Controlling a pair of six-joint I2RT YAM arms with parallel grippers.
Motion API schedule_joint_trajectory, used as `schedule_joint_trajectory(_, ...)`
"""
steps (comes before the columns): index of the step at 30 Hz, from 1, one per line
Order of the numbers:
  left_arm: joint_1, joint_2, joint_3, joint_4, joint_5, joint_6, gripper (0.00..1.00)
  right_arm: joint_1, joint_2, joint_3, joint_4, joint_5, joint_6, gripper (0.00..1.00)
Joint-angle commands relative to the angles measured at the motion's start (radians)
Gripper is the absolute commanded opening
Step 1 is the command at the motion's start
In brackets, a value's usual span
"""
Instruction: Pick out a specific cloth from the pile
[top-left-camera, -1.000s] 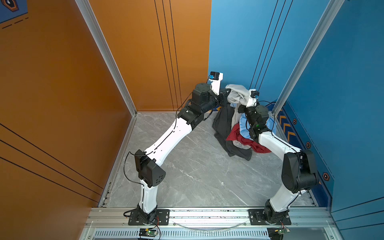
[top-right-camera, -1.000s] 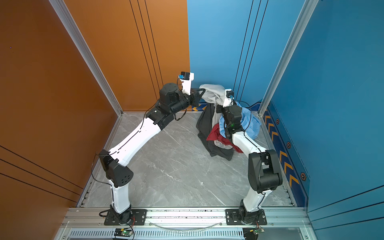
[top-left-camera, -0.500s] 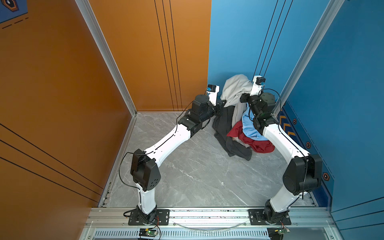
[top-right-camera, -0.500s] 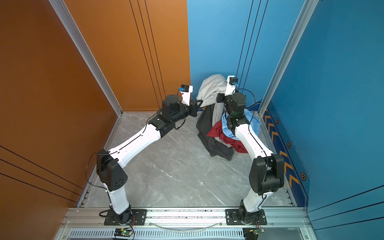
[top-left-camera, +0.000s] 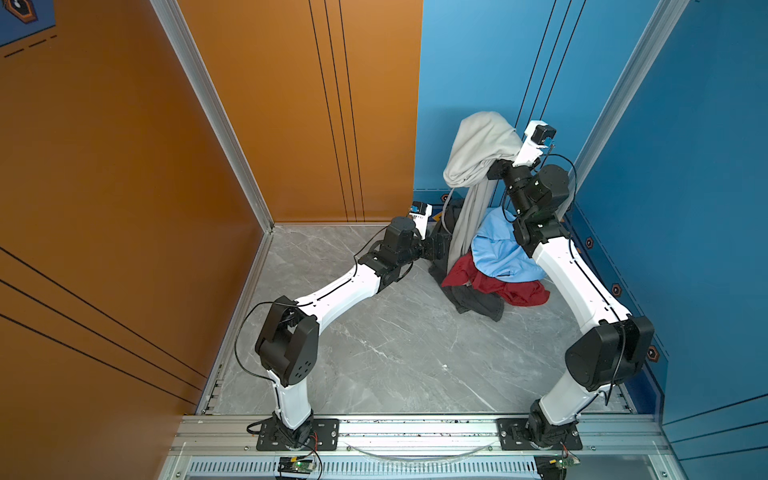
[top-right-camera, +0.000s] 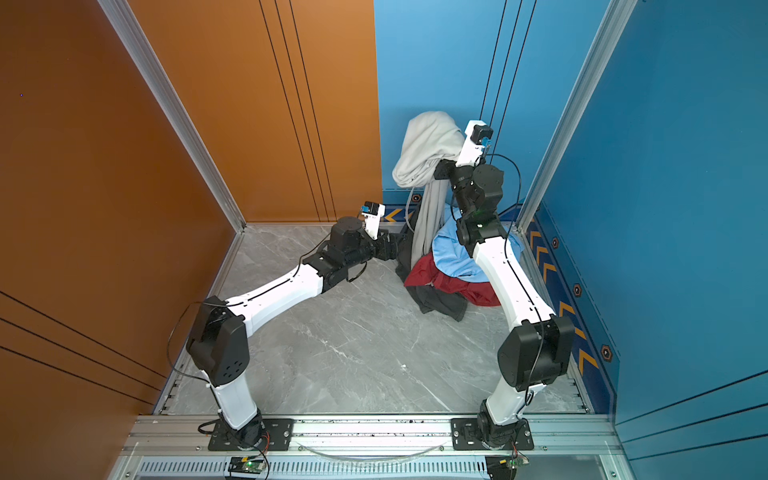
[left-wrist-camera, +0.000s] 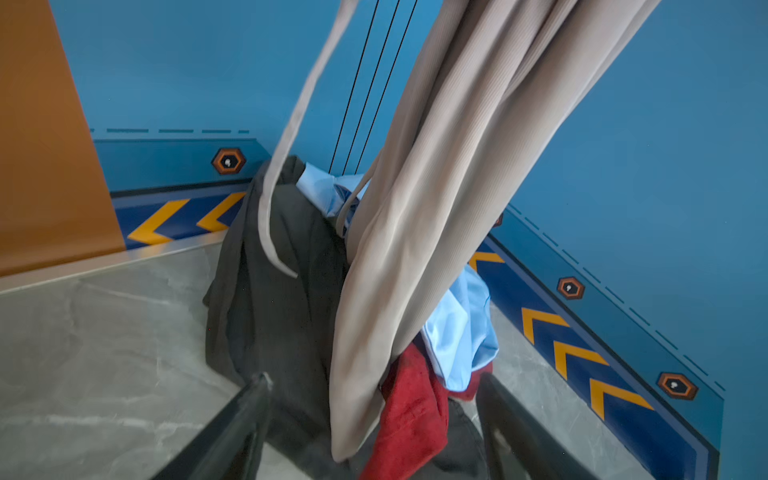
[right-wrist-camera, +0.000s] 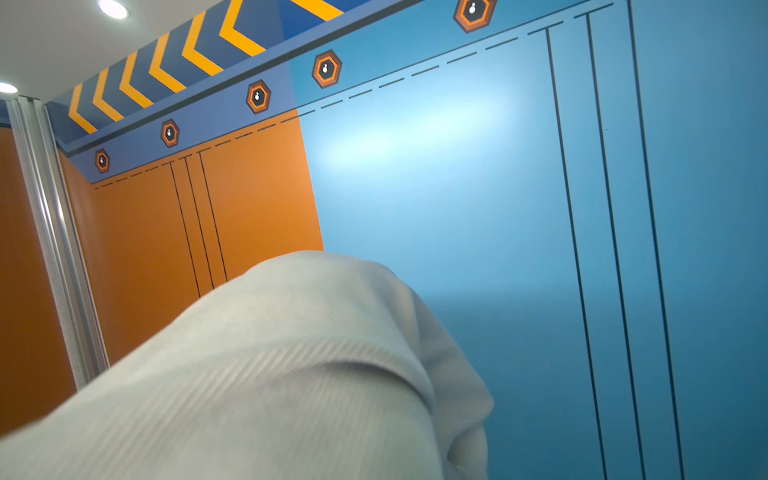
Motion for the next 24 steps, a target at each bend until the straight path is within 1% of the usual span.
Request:
schedule_joint_trajectory(1, 0.026, -0.074, -0.075, 0.122, 0.033, 0.014, 0.83, 0.023, -0.042, 0.085, 0.027, 0.021, 0.022, 0.0)
schedule_joint_trajectory(5, 0.04, -0.086, -0.121, 0.185, 0.053, 0.021, 0.85, 0.058, -0.033, 0.149, -0.007, 0.048, 0.022, 0.0)
schedule_joint_trajectory(11, 0.05, -0.068, -0.121, 0.289, 0.089, 0.019, 0.85, 0.122, -0.025, 0.216, -0.054, 0.079, 0.023, 0.0)
schedule_joint_trajectory(12, 0.05, -0.06, -0.117, 0.311, 0.094, 0.013, 0.9, 0.133, -0.026, 0.221, -0.059, 0.087, 0.021, 0.0)
schedule_joint_trajectory(13, 0.05, -0.049, -0.109, 0.341, 0.097, 0.002, 0.91, 0.145, -0.025, 0.227, -0.064, 0.092, 0.018, 0.0)
schedule_joint_trajectory(15, 0.046, -0.022, -0.084, 0.381, 0.105, -0.024, 0.91, 0.163, -0.024, 0.235, -0.075, 0.1, 0.017, 0.0)
schedule_joint_trajectory(16, 0.041, -0.006, -0.062, 0.39, 0.105, -0.03, 0.94, 0.171, -0.023, 0.239, -0.082, 0.101, 0.019, 0.0)
schedule_joint_trajectory(20, 0.01, 0.071, 0.035, 0.396, 0.09, -0.008, 0.97, 0.205, -0.022, 0.243, -0.091, 0.109, 0.022, 0.0)
schedule_joint_trajectory(24, 0.002, 0.176, 0.145, 0.395, 0.027, 0.018, 0.98, 0.242, -0.031, 0.24, -0.105, 0.115, 0.024, 0.0)
